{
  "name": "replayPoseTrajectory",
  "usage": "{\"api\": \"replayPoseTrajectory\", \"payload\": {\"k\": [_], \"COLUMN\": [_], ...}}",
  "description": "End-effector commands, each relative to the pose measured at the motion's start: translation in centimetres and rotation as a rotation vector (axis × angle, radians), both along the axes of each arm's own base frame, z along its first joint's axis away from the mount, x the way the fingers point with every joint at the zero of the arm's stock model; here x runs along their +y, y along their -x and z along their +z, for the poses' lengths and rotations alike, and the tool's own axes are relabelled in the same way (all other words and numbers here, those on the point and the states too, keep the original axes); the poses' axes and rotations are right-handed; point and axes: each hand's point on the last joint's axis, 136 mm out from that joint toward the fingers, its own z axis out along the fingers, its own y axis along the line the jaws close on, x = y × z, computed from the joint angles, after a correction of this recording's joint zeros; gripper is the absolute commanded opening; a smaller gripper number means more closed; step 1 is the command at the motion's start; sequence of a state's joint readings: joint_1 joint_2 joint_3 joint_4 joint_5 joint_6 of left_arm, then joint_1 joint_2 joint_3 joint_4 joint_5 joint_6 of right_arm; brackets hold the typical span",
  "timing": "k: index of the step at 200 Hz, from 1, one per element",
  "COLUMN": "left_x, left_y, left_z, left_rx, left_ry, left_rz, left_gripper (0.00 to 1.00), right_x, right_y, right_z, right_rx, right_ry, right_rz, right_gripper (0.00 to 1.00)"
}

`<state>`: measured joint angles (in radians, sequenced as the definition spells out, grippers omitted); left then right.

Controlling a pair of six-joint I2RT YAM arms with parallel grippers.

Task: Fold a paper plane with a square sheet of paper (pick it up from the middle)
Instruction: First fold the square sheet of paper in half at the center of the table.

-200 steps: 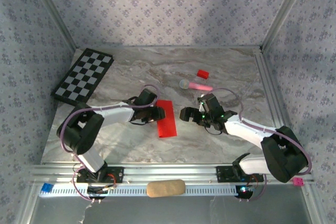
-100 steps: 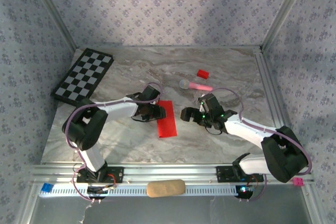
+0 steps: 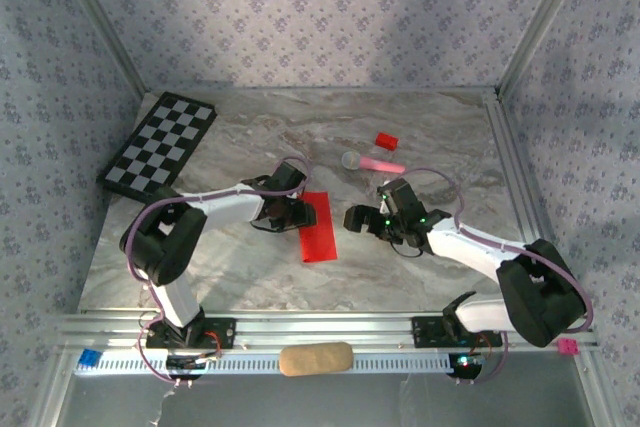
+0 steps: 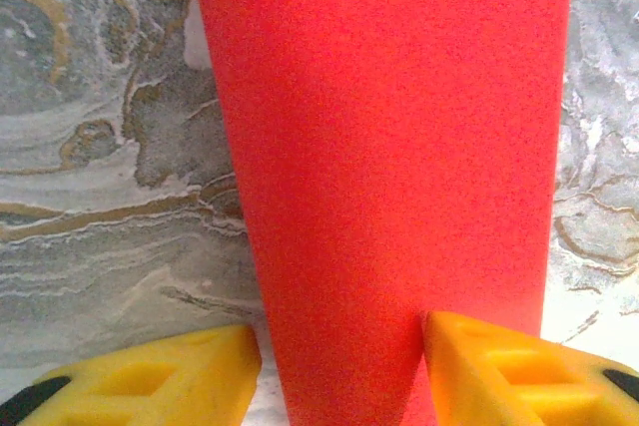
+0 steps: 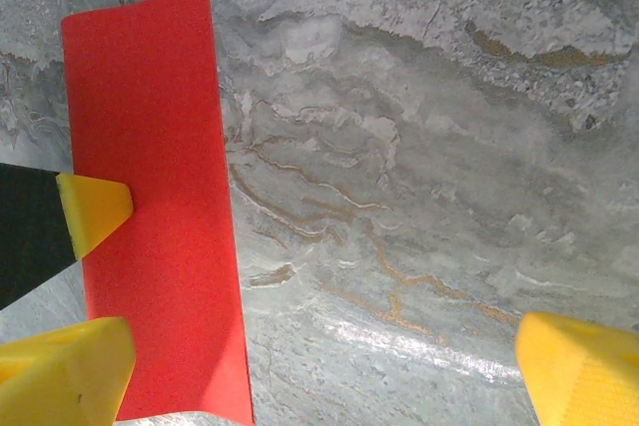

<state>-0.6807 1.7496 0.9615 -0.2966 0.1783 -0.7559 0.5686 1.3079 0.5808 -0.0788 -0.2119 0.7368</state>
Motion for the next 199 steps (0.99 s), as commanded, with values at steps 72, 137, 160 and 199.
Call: {"api": "replayPoseTrajectory", "payload": {"k": [72, 137, 160, 199], "left_x": [3.61, 3.81, 3.82, 4.13], "left_y": [2.3, 2.16, 2.17, 2.04], "left_z": [-6.16, -6.09, -6.06, -5.79], "left_rx": [0.102, 0.092, 0.088, 0.078], "left_ry": [-0.208, -0.223, -0.225, -0.237], "left_rz": [0.016, 0.011, 0.007, 0.018], "left_gripper": [0.54, 0.52, 0.51, 0.49], "right_x": [0.54, 0.73, 0.8, 1.05], "right_y": [-0.42, -0.44, -0.4, -0.53], "right_z": [0.53, 0.37, 0.3, 0.42], "right_rx": [-0.021, -0.017, -0.016, -0.017], "right_ry": [-0.003, -0.002, -0.001, -0.011], "right_rz": [0.012, 0.014, 0.017, 0.016], "right_gripper": [0.99, 0.99, 0.99, 1.0]}}
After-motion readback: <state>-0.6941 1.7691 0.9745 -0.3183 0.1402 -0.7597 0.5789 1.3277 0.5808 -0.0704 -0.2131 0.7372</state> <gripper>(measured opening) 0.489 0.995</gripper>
